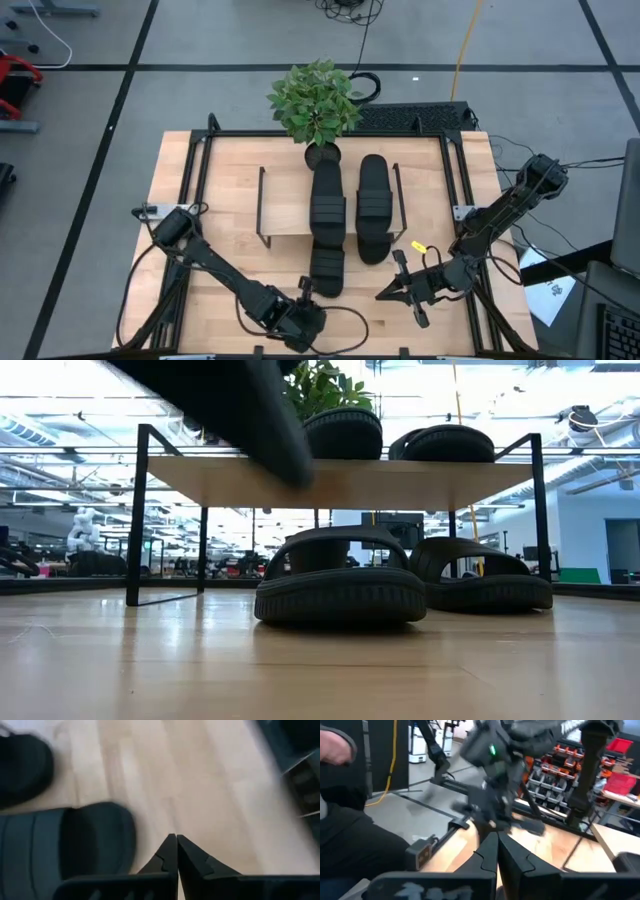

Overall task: Pick and place slides into the shelf
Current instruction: Put the black slide under the shelf

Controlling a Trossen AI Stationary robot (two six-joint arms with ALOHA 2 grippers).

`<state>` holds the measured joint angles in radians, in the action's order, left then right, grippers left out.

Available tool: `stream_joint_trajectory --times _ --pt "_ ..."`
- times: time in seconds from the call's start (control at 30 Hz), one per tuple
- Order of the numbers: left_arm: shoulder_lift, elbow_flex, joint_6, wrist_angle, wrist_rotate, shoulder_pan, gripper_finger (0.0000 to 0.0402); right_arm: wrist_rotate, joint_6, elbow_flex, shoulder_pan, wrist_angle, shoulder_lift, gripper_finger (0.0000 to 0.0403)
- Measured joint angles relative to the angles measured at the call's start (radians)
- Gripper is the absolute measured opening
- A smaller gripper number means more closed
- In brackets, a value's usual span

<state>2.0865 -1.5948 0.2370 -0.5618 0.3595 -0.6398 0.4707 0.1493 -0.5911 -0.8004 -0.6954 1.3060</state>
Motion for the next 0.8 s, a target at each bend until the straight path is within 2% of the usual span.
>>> stream_joint_trajectory --times 0.07,0.27,0.53,0.8 --pt "0.012 0.005 0.000 -0.027 0.026 0.000 0.0002 -0.001 0.001 0.000 -0.007 -0.003 0.000 0.0000" --pt "0.073 0.003 -0.023 0.031 0.064 -0.004 0.0002 0.003 0.046 0.000 -0.038 -0.018 -0.002 0.0000" --pt "0.131 0.003 -0.052 0.067 0.195 -0.002 0.0000 0.003 0.178 0.000 -0.070 -0.056 -0.040 0.0000" --pt "0.140 0.003 -0.086 0.079 0.189 0.012 0.0000 0.001 0.163 0.000 -0.072 0.009 -0.116 0.0000"
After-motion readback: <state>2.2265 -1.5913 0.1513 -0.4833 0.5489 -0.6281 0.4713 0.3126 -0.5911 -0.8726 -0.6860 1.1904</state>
